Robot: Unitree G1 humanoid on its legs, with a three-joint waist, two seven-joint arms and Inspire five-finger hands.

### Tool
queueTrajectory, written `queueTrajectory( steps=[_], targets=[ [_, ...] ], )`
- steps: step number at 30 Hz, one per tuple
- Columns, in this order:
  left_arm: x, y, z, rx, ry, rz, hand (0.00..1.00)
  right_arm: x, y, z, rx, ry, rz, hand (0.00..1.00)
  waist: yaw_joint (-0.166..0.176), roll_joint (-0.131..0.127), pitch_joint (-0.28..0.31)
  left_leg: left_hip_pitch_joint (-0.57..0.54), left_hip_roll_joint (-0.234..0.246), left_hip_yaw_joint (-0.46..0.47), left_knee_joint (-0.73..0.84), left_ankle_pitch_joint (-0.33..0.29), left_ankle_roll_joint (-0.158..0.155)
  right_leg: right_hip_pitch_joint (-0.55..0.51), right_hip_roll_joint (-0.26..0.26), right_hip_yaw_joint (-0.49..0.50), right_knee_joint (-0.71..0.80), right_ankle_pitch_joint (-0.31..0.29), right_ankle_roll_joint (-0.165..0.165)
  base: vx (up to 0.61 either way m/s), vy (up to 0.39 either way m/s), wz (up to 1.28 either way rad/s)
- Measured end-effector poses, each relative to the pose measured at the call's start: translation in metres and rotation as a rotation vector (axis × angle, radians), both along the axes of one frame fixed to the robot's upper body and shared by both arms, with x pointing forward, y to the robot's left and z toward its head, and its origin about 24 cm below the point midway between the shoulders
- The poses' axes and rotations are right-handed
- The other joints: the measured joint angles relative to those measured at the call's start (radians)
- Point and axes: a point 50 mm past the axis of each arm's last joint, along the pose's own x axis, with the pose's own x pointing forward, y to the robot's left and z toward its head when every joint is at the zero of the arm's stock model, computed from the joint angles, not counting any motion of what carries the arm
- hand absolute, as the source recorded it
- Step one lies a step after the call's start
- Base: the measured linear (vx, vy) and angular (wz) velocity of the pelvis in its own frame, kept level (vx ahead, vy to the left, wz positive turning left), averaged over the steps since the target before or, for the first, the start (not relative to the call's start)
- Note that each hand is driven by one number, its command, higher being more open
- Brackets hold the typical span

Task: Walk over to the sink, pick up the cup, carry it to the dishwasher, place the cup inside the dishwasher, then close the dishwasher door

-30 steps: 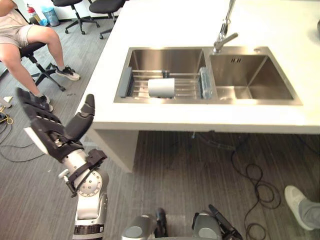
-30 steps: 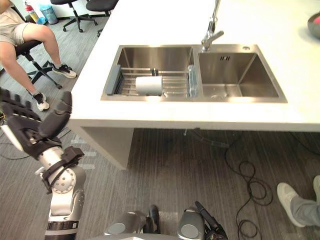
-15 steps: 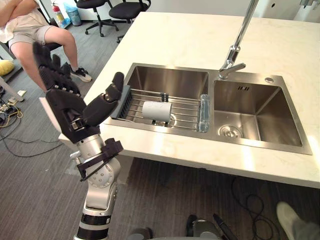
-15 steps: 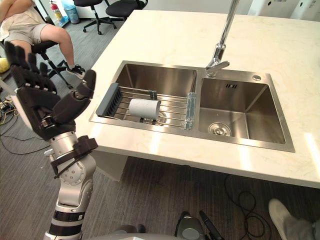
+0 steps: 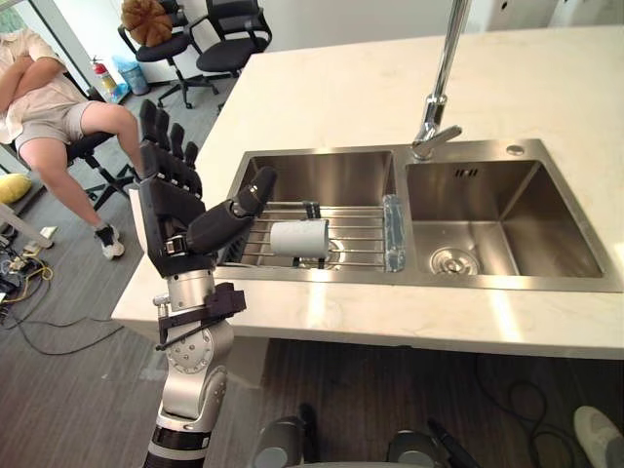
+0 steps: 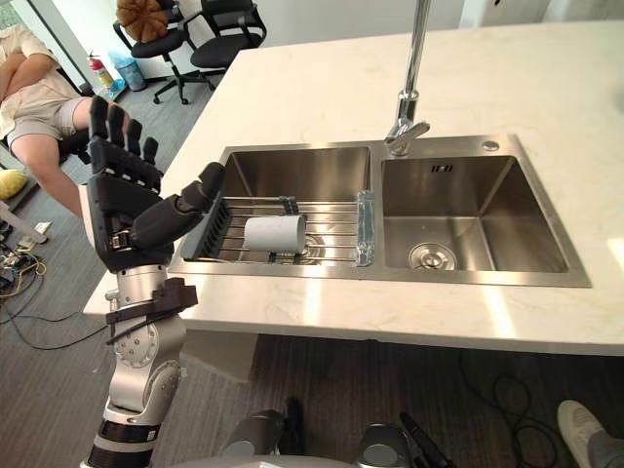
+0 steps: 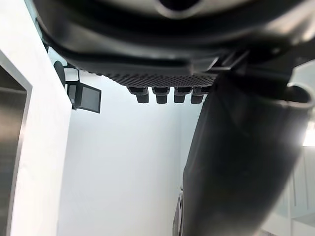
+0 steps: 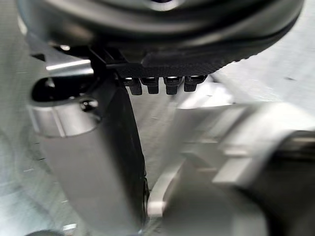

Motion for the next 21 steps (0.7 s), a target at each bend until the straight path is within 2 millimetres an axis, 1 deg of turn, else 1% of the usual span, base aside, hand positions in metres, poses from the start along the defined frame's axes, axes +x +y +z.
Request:
queueTrajectory(
  steps=[1,2,3,6,7,8,11,13,14,15,16,18,19,20,21],
  targets=[
    [0.000,-0.002,0.000,0.004,0.004,-0.015,1.00,0.000,0.000,0.000,0.000,0.001,-0.003,1.00,-0.003,0.000,-0.003,0.016,-0.006,-0.003,-0.038,0.022,0.006,0.008,-0.002,-0.007,-0.013,0.002,0.002,0.21,0.019,0.26],
    [0.002,-0.008,0.000,0.009,0.006,-0.049,1.00,0.000,0.000,0.000,0.000,0.004,-0.005,1.00,-0.006,-0.001,-0.008,0.041,-0.011,-0.008,-0.095,0.048,0.003,0.016,-0.002,-0.020,-0.034,0.007,0.003,0.16,-0.031,0.21],
    [0.003,-0.016,0.001,0.015,0.005,-0.090,1.00,0.001,0.002,0.000,0.001,0.006,-0.005,1.00,-0.006,-0.002,-0.014,0.048,-0.011,-0.015,-0.129,0.063,0.000,0.020,0.001,-0.032,-0.049,0.010,0.002,0.15,-0.043,0.19],
    [0.005,-0.030,0.000,0.045,0.030,-0.161,1.00,0.002,0.001,-0.001,-0.004,0.014,-0.005,1.00,-0.009,-0.004,-0.018,0.057,-0.009,-0.016,-0.156,0.068,-0.003,0.028,0.003,-0.040,-0.069,0.014,0.001,0.14,-0.042,0.05],
    [0.008,-0.034,-0.003,0.073,0.063,-0.191,1.00,0.004,0.001,0.000,-0.007,0.012,-0.003,1.00,-0.014,-0.005,-0.026,0.058,-0.010,-0.013,-0.164,0.068,-0.003,0.034,0.005,-0.040,-0.082,0.018,0.002,0.12,-0.033,-0.04],
    [0.009,-0.035,-0.005,0.092,0.081,-0.199,1.00,0.006,0.001,0.000,-0.007,0.006,-0.002,1.00,-0.022,-0.005,-0.026,0.062,-0.010,-0.012,-0.168,0.068,-0.003,0.040,0.005,-0.041,-0.092,0.021,0.003,0.13,-0.027,-0.06],
    [0.017,-0.036,-0.009,0.213,0.125,-0.191,1.00,0.004,0.002,-0.001,-0.004,0.012,-0.004,1.00,-0.024,-0.008,-0.027,0.075,-0.008,-0.008,-0.177,0.068,-0.003,0.062,0.012,-0.041,-0.132,0.041,0.005,0.05,0.007,-0.08],
    [0.021,-0.035,-0.010,0.309,0.145,-0.185,1.00,0.004,0.003,-0.001,-0.001,0.016,-0.005,1.00,-0.024,-0.009,-0.028,0.075,-0.006,-0.008,-0.180,0.068,-0.004,0.066,0.015,-0.041,-0.153,0.052,0.007,-0.01,0.034,-0.05],
    [0.024,-0.034,-0.011,0.420,0.152,-0.172,1.00,0.003,0.004,-0.001,0.003,0.018,-0.006,1.00,-0.024,-0.011,-0.029,0.075,-0.004,-0.005,-0.182,0.067,-0.004,0.070,0.019,-0.040,-0.169,0.061,0.008,-0.03,0.036,-0.05],
    [0.024,-0.033,-0.012,0.475,0.152,-0.165,1.00,0.002,0.004,-0.001,0.004,0.020,-0.007,1.00,-0.024,-0.012,-0.030,0.076,-0.003,-0.004,-0.182,0.067,-0.004,0.073,0.020,-0.040,-0.177,0.065,0.007,-0.04,0.043,-0.07],
    [0.026,-0.033,-0.013,0.590,0.146,-0.152,1.00,-0.001,0.005,-0.002,0.007,0.025,-0.009,1.00,-0.024,-0.016,-0.035,0.076,-0.002,-0.002,-0.184,0.067,-0.003,0.076,0.023,-0.038,-0.189,0.072,0.009,-0.04,0.032,-0.06],
    [0.027,-0.031,-0.014,0.758,0.133,-0.135,1.00,-0.004,0.006,-0.002,0.012,0.025,-0.009,1.00,-0.026,-0.021,-0.045,0.076,0.002,0.000,-0.190,0.068,-0.003,0.078,0.028,-0.035,-0.206,0.084,0.010,-0.04,0.027,-0.07],
    [0.028,-0.031,-0.013,0.797,0.125,-0.129,1.00,-0.005,0.006,-0.002,0.012,0.026,-0.010,1.00,-0.026,-0.021,-0.047,0.076,0.003,0.001,-0.194,0.069,-0.002,0.078,0.030,-0.035,-0.211,0.088,0.009,-0.03,0.025,-0.06],
    [0.028,-0.030,-0.011,0.887,0.108,-0.119,1.00,-0.008,0.005,-0.002,0.014,0.022,-0.018,1.00,-0.026,-0.021,-0.052,0.075,0.004,0.001,-0.199,0.072,-0.001,0.079,0.034,-0.035,-0.224,0.096,0.010,-0.03,0.030,-0.03],
    [0.029,-0.029,-0.011,0.924,0.104,-0.117,1.00,-0.008,0.004,-0.002,0.015,0.017,-0.026,1.00,-0.027,-0.021,-0.055,0.075,0.003,0.002,-0.199,0.073,0.000,0.080,0.034,-0.035,-0.227,0.099,0.011,0.00,0.000,0.00]
  ],
)
